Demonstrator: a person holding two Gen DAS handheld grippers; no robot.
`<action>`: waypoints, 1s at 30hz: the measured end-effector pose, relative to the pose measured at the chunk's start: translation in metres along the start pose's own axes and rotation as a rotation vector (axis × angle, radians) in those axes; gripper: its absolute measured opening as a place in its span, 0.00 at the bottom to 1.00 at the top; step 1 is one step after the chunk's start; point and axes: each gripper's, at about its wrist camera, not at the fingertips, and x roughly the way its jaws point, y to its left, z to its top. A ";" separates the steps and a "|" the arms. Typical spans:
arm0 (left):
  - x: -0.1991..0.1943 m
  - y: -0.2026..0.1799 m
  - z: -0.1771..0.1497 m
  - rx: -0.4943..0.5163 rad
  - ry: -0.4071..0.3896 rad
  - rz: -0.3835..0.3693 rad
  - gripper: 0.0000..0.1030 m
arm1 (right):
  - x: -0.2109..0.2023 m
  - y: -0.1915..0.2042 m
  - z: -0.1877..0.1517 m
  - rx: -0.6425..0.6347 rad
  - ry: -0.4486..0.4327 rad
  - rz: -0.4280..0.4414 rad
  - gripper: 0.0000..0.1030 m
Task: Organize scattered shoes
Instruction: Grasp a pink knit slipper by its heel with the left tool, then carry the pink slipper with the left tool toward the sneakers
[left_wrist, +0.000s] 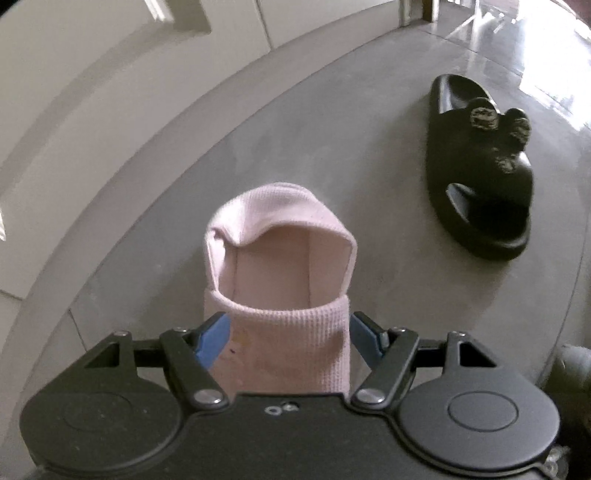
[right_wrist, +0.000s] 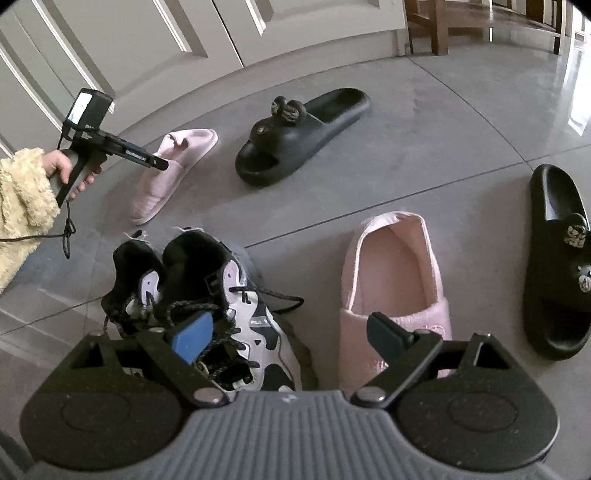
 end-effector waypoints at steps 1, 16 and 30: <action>0.002 0.001 -0.001 -0.017 -0.001 -0.002 0.70 | 0.001 0.000 0.000 -0.005 0.005 -0.004 0.90; 0.022 0.055 0.029 -0.218 0.082 -0.055 0.70 | 0.010 0.000 -0.002 0.000 0.052 0.012 0.90; 0.031 0.055 0.018 -0.183 0.063 0.002 0.06 | 0.003 -0.014 -0.016 0.058 0.075 -0.023 0.90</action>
